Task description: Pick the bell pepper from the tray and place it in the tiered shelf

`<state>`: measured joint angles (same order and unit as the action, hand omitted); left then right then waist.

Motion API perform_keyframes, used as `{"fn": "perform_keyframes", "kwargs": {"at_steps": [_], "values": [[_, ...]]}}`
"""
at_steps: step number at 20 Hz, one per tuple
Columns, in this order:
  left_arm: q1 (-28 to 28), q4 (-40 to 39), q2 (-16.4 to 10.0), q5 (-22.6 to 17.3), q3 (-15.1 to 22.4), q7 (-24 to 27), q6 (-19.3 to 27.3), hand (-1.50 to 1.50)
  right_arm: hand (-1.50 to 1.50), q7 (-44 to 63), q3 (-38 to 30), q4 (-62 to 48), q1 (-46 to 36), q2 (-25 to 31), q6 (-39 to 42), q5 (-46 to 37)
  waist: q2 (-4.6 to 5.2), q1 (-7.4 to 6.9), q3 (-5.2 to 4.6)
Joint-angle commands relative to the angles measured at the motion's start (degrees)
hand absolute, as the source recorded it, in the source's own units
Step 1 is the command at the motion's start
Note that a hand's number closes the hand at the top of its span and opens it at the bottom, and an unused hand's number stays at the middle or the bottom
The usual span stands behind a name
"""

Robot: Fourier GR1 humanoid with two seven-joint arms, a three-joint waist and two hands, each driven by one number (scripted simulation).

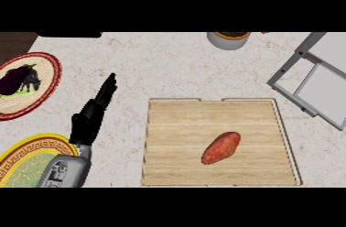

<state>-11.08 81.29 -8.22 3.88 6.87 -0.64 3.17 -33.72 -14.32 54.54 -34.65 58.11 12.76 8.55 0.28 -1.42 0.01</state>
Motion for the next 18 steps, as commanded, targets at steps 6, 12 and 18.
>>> {"fn": "perform_keyframes", "kwargs": {"at_steps": [6,12,18], "values": [[-0.4,-0.8,2.5,2.7,0.5,-0.3,2.5,0.00,1.50,-4.7,0.4,-17.1,-11.8,-3.6,5.6,-2.2,0.04,0.19,0.02],[-1.0,2.2,-0.4,0.0,-1.7,-2.3,-2.0,0.00,1.50,-6.0,1.4,-24.8,-18.8,-5.6,3.4,-6.2,0.14,-0.46,0.04],[1.9,2.2,1.1,1.2,0.3,-0.3,-1.3,0.00,-1.50,-6.7,2.0,-31.5,-15.0,-2.5,-10.3,-13.3,0.31,-0.65,0.09]]}}
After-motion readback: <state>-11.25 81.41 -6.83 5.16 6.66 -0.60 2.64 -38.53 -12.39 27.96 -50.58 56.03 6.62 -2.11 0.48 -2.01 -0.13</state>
